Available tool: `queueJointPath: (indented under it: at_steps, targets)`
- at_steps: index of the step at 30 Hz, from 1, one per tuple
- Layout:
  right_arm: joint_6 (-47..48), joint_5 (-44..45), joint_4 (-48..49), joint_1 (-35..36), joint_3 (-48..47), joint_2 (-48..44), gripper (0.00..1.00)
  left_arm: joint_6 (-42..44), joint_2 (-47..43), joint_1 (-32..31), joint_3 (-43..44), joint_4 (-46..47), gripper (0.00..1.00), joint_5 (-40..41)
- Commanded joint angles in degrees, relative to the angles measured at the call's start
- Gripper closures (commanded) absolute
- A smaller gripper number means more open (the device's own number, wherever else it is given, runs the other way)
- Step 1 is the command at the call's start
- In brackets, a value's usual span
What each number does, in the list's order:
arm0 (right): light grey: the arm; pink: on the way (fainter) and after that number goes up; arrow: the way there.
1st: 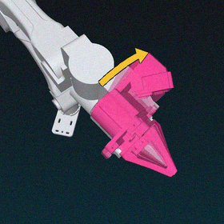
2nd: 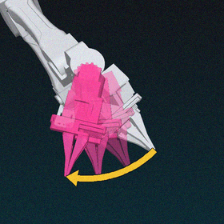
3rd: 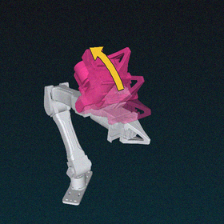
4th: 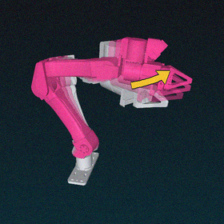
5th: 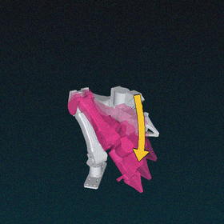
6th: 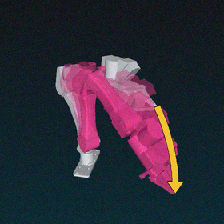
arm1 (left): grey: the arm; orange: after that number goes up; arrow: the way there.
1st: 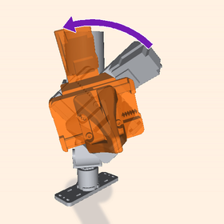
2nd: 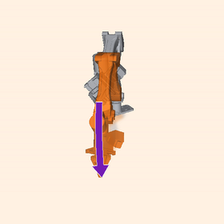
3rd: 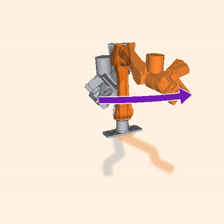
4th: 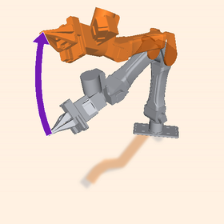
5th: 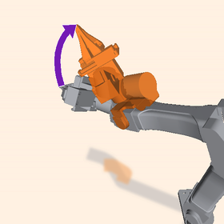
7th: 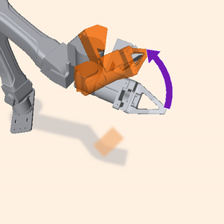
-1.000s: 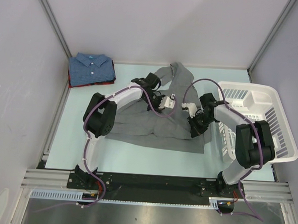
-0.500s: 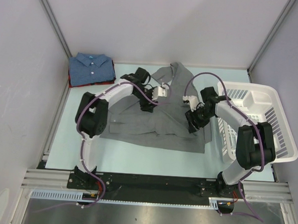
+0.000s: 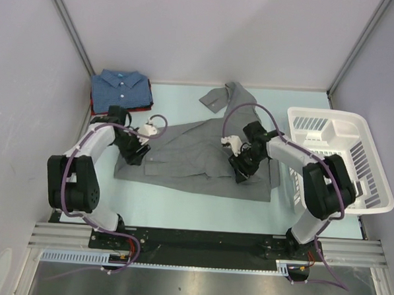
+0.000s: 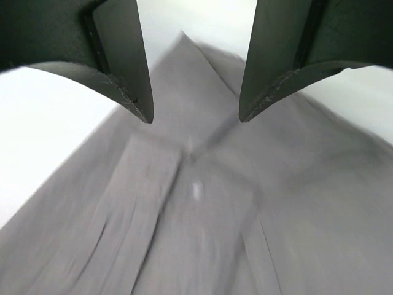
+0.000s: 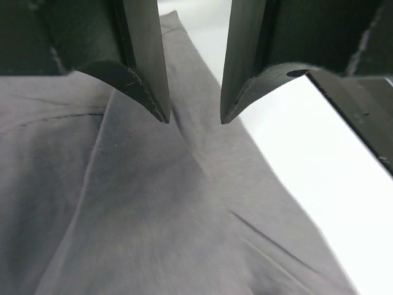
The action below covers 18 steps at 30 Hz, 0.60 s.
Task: Fold and stack the long sleeve shirts
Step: Fold the shirt
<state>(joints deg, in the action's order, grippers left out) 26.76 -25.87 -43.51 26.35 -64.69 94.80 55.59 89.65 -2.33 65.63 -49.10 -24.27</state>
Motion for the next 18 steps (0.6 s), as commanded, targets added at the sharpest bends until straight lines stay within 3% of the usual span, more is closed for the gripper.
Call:
queueJointPath:
  at_steps: [1, 7, 11, 18]
  targets:
    - [2.59, 3.54, 2.37, -2.35, 3.86, 4.33, 0.57, 1.54, -0.09, 6.54, -4.54, -3.28, 0.37, 9.13]
    - [5.84, 7.67, 1.15, -4.29, 5.80, 2.42, 0.57, -1.36, 3.24, 16.82, -3.84, -4.33, 0.38, 10.04]
    - [6.11, 5.66, -3.94, -3.85, 5.10, -3.39, 0.54, -1.97, 5.27, 21.92, -1.21, -9.34, 0.38, 3.82]
    - [6.37, 3.10, -8.70, -1.39, 8.25, -11.13, 0.49, -6.28, 8.07, 22.37, 0.91, -12.77, 0.39, -6.04]
